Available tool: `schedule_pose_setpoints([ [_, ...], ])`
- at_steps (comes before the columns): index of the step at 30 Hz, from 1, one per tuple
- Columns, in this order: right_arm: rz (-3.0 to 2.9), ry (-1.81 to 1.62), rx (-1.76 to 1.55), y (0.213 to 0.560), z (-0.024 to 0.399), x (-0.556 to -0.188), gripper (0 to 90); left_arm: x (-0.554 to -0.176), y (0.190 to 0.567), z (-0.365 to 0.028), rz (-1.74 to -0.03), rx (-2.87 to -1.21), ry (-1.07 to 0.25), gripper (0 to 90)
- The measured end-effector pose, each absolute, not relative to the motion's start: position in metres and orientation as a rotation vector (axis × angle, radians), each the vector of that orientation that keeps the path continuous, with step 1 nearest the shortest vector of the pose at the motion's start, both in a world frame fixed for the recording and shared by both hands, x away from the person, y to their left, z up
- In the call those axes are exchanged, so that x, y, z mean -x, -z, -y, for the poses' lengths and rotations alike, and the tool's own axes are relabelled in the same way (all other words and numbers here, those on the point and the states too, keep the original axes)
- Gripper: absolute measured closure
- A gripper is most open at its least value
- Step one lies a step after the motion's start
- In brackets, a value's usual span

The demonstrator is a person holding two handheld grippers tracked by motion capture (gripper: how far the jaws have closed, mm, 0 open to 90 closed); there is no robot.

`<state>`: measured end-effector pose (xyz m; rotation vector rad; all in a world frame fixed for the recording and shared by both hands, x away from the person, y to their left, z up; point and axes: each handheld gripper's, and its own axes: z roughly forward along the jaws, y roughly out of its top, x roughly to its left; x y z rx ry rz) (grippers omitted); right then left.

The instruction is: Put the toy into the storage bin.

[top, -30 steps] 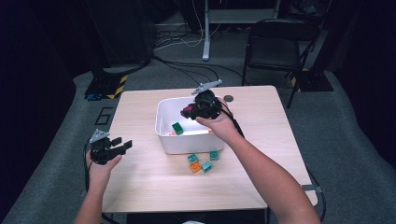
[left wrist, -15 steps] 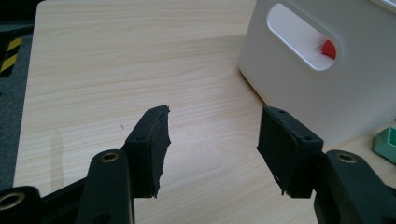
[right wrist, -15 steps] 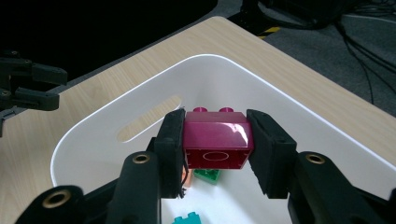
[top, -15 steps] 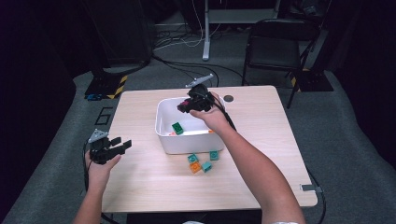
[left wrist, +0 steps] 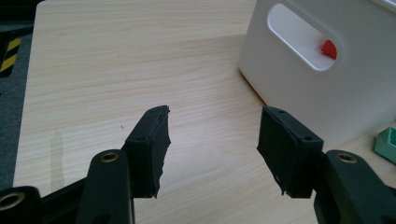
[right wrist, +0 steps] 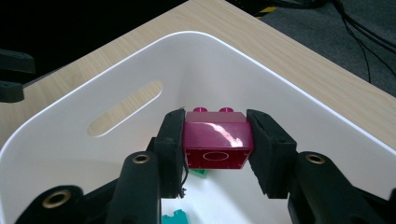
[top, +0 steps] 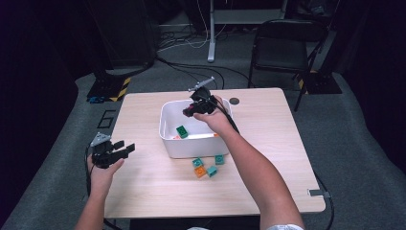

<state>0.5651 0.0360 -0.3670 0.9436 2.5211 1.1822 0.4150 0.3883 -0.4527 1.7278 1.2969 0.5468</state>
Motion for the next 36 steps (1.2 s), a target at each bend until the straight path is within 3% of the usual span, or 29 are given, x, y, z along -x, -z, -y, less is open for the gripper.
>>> schedule_pose_setpoints([
  [10,-2.509,-1.168,-0.944,0.359,-0.031,-0.555,53.9,-0.414,0.451,-0.389,-1.294,-1.727,-0.548,42.8],
  [20,-2.449,-1.230,-0.869,0.330,-0.003,-0.502,54.3,-0.412,0.450,-0.389,-1.301,-1.723,-0.553,42.8],
  [36,-2.392,-1.238,-0.836,0.337,0.055,-0.430,54.8,-0.416,0.454,-0.384,-1.298,-1.749,-0.540,43.4],
])
